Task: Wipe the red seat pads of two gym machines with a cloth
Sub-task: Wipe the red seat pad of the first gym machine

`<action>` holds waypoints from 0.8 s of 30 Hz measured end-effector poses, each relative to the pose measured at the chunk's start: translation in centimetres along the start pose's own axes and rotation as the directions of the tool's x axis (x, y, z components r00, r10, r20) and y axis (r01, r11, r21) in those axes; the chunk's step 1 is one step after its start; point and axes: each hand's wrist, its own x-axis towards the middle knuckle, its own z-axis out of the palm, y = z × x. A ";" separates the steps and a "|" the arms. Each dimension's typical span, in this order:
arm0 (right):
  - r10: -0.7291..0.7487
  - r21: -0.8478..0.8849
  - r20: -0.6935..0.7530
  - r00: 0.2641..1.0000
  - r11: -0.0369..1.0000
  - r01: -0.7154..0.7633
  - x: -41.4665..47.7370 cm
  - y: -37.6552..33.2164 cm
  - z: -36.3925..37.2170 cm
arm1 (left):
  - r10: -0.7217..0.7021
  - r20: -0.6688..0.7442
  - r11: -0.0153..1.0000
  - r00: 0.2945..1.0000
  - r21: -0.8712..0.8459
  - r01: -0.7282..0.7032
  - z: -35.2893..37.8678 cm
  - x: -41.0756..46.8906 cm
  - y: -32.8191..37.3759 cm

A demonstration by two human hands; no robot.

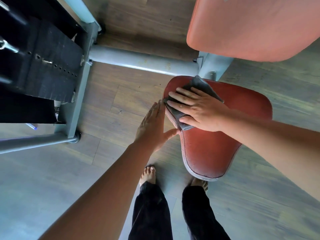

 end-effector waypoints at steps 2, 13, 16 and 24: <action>0.046 -0.007 -0.018 0.999 0.999 -0.046 2.5 1.4 -0.7 | -0.017 -0.011 1.000 1.000 -0.025 0.017 0.3 -0.2 0.3; -0.032 -0.024 -0.014 0.999 0.999 0.031 -1.5 -0.6 0.8 | -0.044 -0.079 0.996 0.996 -0.082 0.037 2.5 -2.1 1.0; 0.089 0.018 -0.037 0.995 0.996 -0.088 1.5 0.3 -0.2 | -0.027 -0.073 0.997 0.997 -0.074 0.021 2.7 -2.5 1.1; 0.280 0.107 -0.124 0.952 0.957 -0.268 -7.6 -7.9 3.0 | 0.020 -0.043 0.998 0.999 -0.060 -0.022 2.8 -4.4 1.5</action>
